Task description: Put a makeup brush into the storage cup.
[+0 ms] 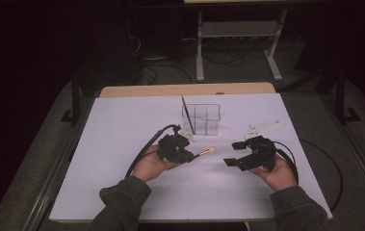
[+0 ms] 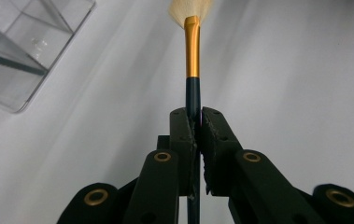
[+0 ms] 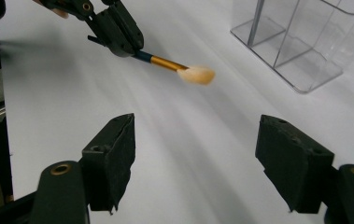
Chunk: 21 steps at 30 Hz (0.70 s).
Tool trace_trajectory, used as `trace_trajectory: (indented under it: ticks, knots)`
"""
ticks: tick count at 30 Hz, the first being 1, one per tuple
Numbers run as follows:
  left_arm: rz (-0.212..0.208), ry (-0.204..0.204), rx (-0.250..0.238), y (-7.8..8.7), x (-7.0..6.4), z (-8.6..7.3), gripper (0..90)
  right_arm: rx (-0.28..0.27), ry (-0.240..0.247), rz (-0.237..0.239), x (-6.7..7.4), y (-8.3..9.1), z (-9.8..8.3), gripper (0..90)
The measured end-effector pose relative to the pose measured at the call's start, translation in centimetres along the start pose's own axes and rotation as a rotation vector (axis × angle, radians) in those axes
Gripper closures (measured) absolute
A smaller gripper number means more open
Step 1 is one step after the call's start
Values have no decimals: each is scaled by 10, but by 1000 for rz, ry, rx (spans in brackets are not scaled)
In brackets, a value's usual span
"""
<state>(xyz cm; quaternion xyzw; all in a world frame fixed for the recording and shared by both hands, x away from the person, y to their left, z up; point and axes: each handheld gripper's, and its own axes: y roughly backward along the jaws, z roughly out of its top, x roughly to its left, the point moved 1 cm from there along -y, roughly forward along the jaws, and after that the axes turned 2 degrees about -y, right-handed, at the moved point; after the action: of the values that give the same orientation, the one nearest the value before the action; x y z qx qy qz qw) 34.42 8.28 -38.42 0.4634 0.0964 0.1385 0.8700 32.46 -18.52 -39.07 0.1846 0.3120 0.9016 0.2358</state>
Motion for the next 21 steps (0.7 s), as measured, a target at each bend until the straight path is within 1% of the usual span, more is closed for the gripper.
trace_trajectory:
  ticks: [2,3,4,5,6,9,11,13,14,16,17,18,19,20,21]
  knots:
    - [-7,10,-11,4,1,-2,836,4,1,8,1,-1,3,277]
    - [-4,18,-19,6,2,-3,836,6,1,9,1,-1,5,276]
    - [-1,15,-17,9,3,-4,836,8,3,15,1,-2,7,274]
    - [0,25,-26,11,3,-5,836,11,6,15,2,-2,9,274]
    - [0,21,-27,13,4,-6,836,12,10,16,3,-3,11,273]
    - [4,27,-37,19,6,-9,836,14,11,22,5,-3,16,272]
    - [7,45,-52,22,6,-10,836,11,13,26,5,-4,19,271]
    - [8,45,-54,24,7,-12,836,16,12,28,5,-5,21,269]
    - [10,39,-52,26,8,-13,836,19,8,30,6,-5,22,269]
    - [10,54,-63,28,9,-15,836,22,9,31,6,-6,24,265]
    - [11,46,-57,30,10,-16,836,20,9,33,6,-7,25,265]
    - [11,57,-67,31,10,-17,836,26,7,36,7,-7,26,265]
    - [12,55,-65,32,11,-17,836,25,13,36,7,-7,27,265]
    - [14,66,-75,32,10,-18,836,26,13,37,8,-8,29,264]
    - [15,62,-76,33,11,-18,836,25,12,38,8,-8,30,264]
